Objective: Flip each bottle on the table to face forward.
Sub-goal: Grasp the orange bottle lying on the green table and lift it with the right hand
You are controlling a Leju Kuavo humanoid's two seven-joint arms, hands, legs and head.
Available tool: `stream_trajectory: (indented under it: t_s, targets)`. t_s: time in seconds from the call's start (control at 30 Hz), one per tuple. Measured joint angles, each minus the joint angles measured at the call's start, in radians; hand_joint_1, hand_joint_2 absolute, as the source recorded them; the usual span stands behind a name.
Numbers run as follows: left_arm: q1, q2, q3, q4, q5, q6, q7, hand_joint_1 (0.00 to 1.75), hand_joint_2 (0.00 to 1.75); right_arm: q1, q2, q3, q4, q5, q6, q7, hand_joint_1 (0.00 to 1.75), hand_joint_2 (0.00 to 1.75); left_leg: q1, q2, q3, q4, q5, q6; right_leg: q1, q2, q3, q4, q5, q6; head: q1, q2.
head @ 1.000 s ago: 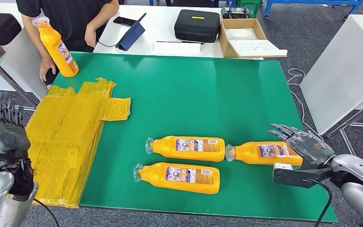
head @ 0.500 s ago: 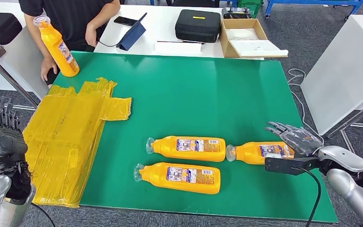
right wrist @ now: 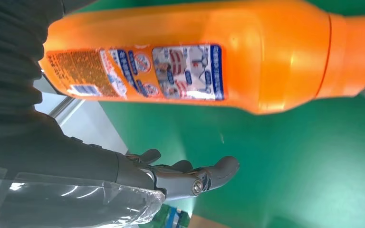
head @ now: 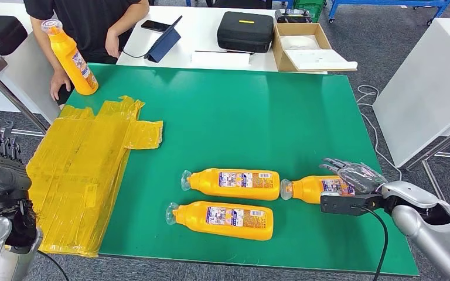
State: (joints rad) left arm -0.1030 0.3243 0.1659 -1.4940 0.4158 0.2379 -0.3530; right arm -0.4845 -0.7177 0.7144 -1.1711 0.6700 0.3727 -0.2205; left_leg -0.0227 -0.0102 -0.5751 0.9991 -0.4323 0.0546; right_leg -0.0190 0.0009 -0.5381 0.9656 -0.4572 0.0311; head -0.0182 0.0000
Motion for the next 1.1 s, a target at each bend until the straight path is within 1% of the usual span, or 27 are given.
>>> stream_trajectory:
  t_s: [0.47, 0.6, 0.7, 0.87, 0.97, 1.1]
  targets:
    - [0.015, 0.000, 0.019, -0.008, 0.000, 0.003, -0.001, 0.00, 0.00, -0.017, 0.001, 0.066, 0.092, 0.024, -0.018, 0.004, 0.00, 1.75, 0.000, 0.000, 0.000, 0.000, 0.000, 0.000, 0.000, 0.000, 0.000, 0.000, 0.000, 0.000, 0.000, 0.000]
    - [0.015, 0.000, 0.020, -0.008, 0.000, 0.004, -0.001, 0.00, 0.00, -0.022, -0.001, 0.073, 0.108, 0.029, -0.025, 0.012, 0.00, 1.75, 0.000, 0.000, 0.000, 0.000, 0.000, 0.000, 0.000, 0.000, 0.000, 0.000, 0.000, 0.000, 0.000, 0.000]
    - [0.015, 0.000, 0.023, -0.008, 0.001, 0.004, -0.003, 0.00, 0.00, -0.021, -0.012, 0.074, 0.125, 0.029, -0.042, 0.022, 0.00, 1.75, 0.000, 0.000, 0.000, 0.000, 0.000, 0.000, 0.000, 0.000, 0.000, 0.000, 0.000, 0.000, 0.000, 0.000]
    - [0.017, -0.001, 0.029, -0.007, 0.003, 0.002, -0.008, 0.00, 0.00, 0.006, -0.025, 0.054, 0.163, 0.043, -0.086, 0.024, 0.00, 1.75, -0.001, 0.000, 0.000, 0.000, 0.000, 0.000, 0.000, 0.000, 0.000, 0.000, 0.000, 0.000, 0.000, 0.000]
    - [0.030, -0.004, 0.042, -0.011, 0.005, 0.002, -0.012, 0.00, 0.00, 0.021, -0.015, 0.038, 0.184, 0.066, -0.111, 0.030, 0.00, 1.75, -0.001, 0.000, 0.000, 0.000, 0.000, 0.000, 0.000, 0.000, 0.000, 0.000, 0.000, 0.000, 0.000, 0.000]
    - [0.060, -0.012, 0.065, -0.031, 0.004, 0.000, -0.012, 0.00, 0.00, 0.030, 0.016, 0.019, 0.207, 0.101, -0.126, 0.047, 0.00, 1.75, -0.001, 0.000, 0.000, 0.000, 0.000, 0.000, 0.000, 0.000, 0.000, 0.000, 0.000, 0.000, 0.000, 0.000]
